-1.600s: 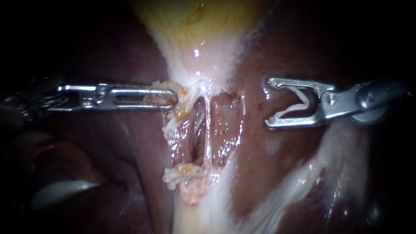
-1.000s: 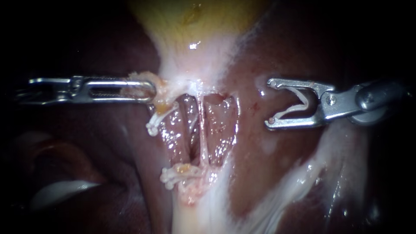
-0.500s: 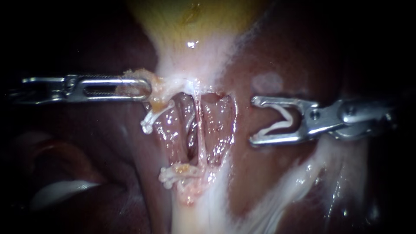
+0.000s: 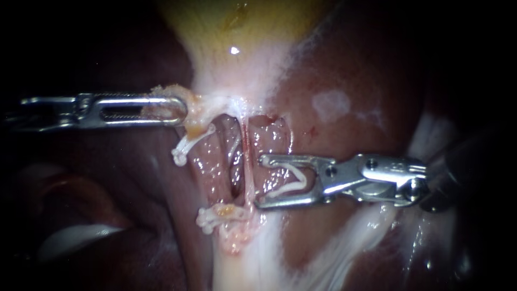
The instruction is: Clipping first clip right tube
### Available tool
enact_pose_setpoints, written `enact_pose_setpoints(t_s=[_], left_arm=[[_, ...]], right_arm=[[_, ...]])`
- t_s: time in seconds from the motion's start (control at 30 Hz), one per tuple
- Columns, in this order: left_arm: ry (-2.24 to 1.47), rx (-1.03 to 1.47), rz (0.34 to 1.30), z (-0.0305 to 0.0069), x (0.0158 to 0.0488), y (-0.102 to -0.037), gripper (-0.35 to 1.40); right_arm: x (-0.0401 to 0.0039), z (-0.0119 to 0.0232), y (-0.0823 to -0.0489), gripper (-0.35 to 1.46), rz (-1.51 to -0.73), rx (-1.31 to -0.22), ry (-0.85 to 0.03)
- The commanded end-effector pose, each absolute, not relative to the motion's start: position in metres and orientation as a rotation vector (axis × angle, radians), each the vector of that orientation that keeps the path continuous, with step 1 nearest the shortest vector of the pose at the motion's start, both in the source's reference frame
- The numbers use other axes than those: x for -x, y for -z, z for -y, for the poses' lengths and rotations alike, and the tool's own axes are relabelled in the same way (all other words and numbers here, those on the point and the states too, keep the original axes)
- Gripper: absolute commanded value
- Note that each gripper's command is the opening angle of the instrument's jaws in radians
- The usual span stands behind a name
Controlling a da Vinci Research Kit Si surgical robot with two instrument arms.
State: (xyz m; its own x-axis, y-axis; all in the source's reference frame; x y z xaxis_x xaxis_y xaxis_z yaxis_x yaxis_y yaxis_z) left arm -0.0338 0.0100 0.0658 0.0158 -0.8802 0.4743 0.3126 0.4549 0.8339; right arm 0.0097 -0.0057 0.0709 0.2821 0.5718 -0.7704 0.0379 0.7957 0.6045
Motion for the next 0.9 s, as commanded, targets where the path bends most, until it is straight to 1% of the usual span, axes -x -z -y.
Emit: enact_pose_setpoints(t_s=[0.03, 0.23, 0.33, 0.63, 0.9], left_arm=[[1.017, -0.598, 1.215, -0.0100, 0.0338, -0.0657, -0.35], [1.019, -0.597, 1.215, -0.0099, 0.0339, -0.0654, -0.35], [1.019, -0.597, 1.215, -0.0099, 0.0339, -0.0654, -0.35], [1.019, -0.597, 1.215, -0.0099, 0.0340, -0.0653, -0.35], [1.019, -0.598, 1.215, -0.0099, 0.0339, -0.0654, -0.35]], right_arm=[[-0.0101, 0.0058, -0.0713, 0.49, -1.247, -0.588, -0.388], [-0.0121, 0.0059, -0.0723, 0.49, -1.250, -0.607, -0.396], [-0.0126, 0.0058, -0.0724, 0.49, -1.268, -0.628, -0.414], [-0.0138, 0.0058, -0.0723, 0.48, -1.376, -0.765, -0.474], [-0.0142, 0.0068, -0.0712, 0.44, -1.405, -0.874, -0.477]])
